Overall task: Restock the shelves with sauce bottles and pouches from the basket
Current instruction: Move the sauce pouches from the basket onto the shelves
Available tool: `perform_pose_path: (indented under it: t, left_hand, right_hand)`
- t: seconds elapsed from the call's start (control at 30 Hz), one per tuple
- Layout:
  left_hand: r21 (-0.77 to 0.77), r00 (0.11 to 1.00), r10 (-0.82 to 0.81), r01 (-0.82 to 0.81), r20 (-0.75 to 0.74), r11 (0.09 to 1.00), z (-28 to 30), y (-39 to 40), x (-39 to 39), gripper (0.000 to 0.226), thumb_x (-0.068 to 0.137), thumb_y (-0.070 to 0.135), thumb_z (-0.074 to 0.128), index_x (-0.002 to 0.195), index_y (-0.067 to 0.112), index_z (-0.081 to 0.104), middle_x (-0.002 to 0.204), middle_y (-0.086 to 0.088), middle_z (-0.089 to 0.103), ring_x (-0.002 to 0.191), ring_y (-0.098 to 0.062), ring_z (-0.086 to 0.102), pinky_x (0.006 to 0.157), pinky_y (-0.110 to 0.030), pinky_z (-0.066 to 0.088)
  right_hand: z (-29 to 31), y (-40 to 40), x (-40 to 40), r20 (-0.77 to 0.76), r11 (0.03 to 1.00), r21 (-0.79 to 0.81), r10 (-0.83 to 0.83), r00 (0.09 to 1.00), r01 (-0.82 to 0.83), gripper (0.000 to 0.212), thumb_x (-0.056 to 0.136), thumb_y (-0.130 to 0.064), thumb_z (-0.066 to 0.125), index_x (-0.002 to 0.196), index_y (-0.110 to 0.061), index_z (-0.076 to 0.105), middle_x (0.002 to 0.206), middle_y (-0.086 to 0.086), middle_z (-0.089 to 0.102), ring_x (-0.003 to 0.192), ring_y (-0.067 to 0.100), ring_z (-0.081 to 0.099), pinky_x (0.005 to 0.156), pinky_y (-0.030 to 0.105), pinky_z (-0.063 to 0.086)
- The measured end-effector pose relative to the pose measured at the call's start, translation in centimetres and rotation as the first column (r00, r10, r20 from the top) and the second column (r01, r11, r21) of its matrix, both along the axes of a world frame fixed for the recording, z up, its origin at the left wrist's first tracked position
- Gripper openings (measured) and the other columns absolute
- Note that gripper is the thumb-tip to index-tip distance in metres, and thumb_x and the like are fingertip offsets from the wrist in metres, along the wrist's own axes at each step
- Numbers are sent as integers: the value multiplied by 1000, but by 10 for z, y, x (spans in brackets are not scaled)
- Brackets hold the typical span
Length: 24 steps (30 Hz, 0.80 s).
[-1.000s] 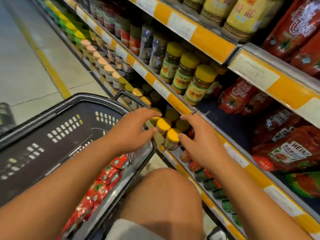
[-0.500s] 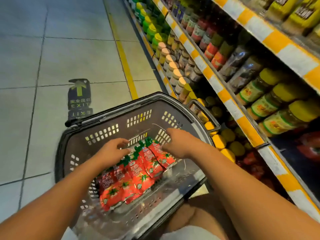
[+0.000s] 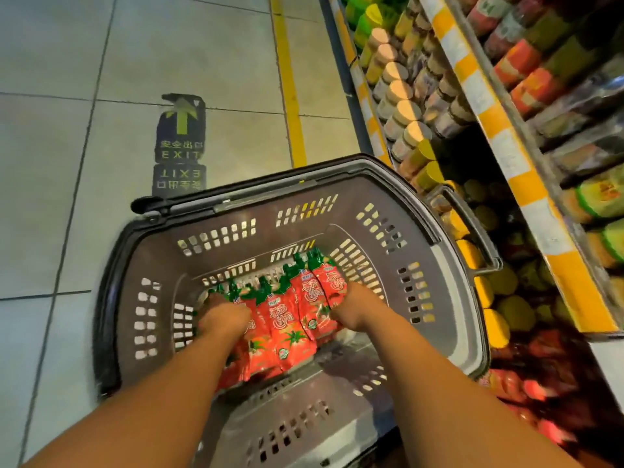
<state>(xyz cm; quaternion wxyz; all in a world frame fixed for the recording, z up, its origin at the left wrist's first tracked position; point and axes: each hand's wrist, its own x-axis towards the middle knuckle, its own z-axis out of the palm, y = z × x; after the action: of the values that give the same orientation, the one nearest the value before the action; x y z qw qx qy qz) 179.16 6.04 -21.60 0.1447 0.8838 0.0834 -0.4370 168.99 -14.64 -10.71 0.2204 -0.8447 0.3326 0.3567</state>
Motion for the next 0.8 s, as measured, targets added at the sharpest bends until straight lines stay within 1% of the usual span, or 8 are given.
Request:
perform_pose_path:
  t: [0.07,0.17,0.33,0.43,0.53,0.63,0.73,0.8]
  left_hand:
    - [67,995,22,-16,-99,998,-6,1,1,57,104,49,47,140,7,60,145,-18,59,131,-34,57,110,-38,46]
    - [58,976,69,-58,-207,997,-20,6,-4,59,104,51,46,139,6,61,142,-17,62,131,-35,57,110,-37,46]
    - [163,984,22,7,-175,987,-32,7,-12,50,107,42,39,128,8,69,134,-16,66,123,-33,62,101,-35,47]
    - [183,982,3,32,-188,983,-36,8,-18,40,103,28,45,123,5,71,128,-18,68,117,-34,64,102,-39,52]
    - [179,989,9,18,-149,984,-37,11,-23,43,102,31,42,117,5,74,120,-17,71,110,-32,68,94,-34,54]
    - [183,993,4,18,-120,983,-38,3,-23,43,101,30,43,123,5,70,128,-18,68,112,-32,66,82,-31,47]
    - [164,997,34,-23,-65,986,-35,-5,-24,43,99,32,50,129,7,66,131,-18,65,117,-35,64,92,-36,52]
    - [163,998,48,-42,-36,986,-35,-7,-24,42,97,32,55,129,6,63,129,-19,65,115,-37,64,87,-38,53]
  right_hand:
    - [-8,-13,2,-16,1000,1,-28,999,28,17,91,-9,59,74,-8,56,90,17,60,79,27,53,68,31,43]
    - [-18,-28,15,2,998,12,-54,999,54,18,91,-8,57,74,-9,54,87,16,59,86,33,63,68,32,44]
    - [-47,-39,17,64,990,51,-132,989,129,19,89,-3,60,70,-1,55,99,28,71,96,43,69,77,47,57]
    - [-65,-50,-1,30,971,125,-210,977,204,5,83,-3,66,78,-3,67,86,17,73,74,26,68,62,32,52]
    - [-75,-53,-11,-6,933,216,-293,956,287,18,82,-8,75,79,-18,61,83,-1,70,69,8,61,54,21,46]
    - [-80,-48,-10,11,932,181,-323,946,315,26,77,-12,80,79,-18,55,93,5,70,82,21,67,77,32,56]
    - [-83,-43,-4,-11,983,64,-171,985,171,24,85,-30,76,86,-18,55,108,11,70,105,32,66,99,40,51]
    - [-86,-42,-3,-42,994,15,-105,994,106,20,89,-29,70,95,-13,61,112,13,70,109,33,65,103,43,49]
